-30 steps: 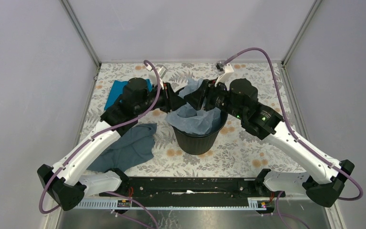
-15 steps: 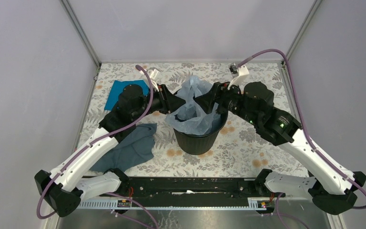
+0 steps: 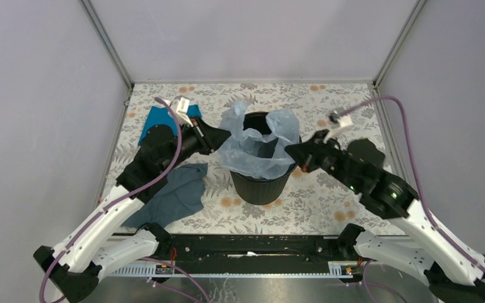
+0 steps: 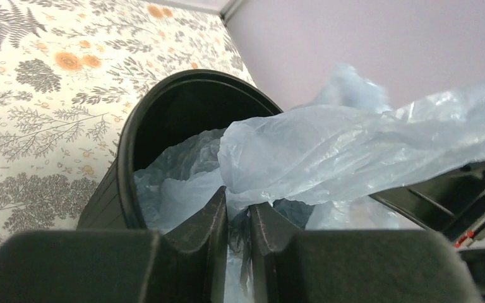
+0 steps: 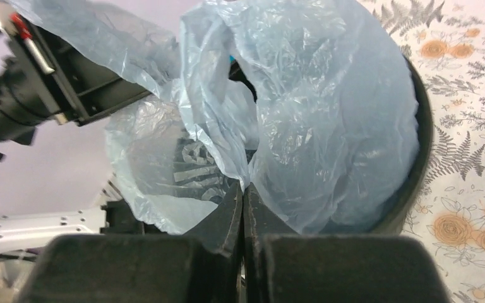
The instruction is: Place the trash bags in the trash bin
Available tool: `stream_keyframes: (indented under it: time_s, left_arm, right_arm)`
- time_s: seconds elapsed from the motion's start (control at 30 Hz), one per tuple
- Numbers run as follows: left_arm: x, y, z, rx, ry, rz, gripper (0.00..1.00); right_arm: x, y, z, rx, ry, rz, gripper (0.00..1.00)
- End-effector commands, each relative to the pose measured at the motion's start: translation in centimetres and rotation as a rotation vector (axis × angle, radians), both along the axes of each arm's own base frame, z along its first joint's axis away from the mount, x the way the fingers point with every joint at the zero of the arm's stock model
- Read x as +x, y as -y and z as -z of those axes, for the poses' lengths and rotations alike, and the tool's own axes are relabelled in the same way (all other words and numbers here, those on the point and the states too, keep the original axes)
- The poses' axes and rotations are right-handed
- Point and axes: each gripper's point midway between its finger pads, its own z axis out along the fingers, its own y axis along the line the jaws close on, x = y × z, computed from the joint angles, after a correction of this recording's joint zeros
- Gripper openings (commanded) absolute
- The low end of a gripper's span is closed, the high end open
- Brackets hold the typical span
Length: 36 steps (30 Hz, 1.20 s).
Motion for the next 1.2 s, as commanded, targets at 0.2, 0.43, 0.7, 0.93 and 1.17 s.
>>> stream_keyframes:
  time_s: [0.2, 0.43, 0.7, 0.93, 1.17]
  left_arm:
    - [-0.7, -0.8, -1.6, -0.284, 0.074, -0.045, 0.22]
    - [3.5, -0.3, -0.8, -0.247, 0.148, -0.171, 0.17]
    - [1.3, -1.4, 1.5, -0.189, 0.108, -0.142, 0.20]
    - [-1.3, -1.6, 2.4, -0.046, -0.066, -0.065, 0.47]
    - [-1.3, -2.3, 2.3, 0.082, -0.152, -0.087, 0.78]
  right_arm:
    - [0.3, 0.4, -0.7, 0.284, 0.028, 0.088, 0.00]
    - [4.2, -1.2, -0.5, 0.192, 0.134, 0.152, 0.00]
    - [1.6, 2.8, 1.6, 0.066, 0.108, 0.173, 0.00]
    - [-1.4, -0.2, 1.7, 0.206, -0.004, -0.011, 0.00]
    - [-1.6, -1.1, 0.8, 0.199, 0.004, -0.060, 0.00]
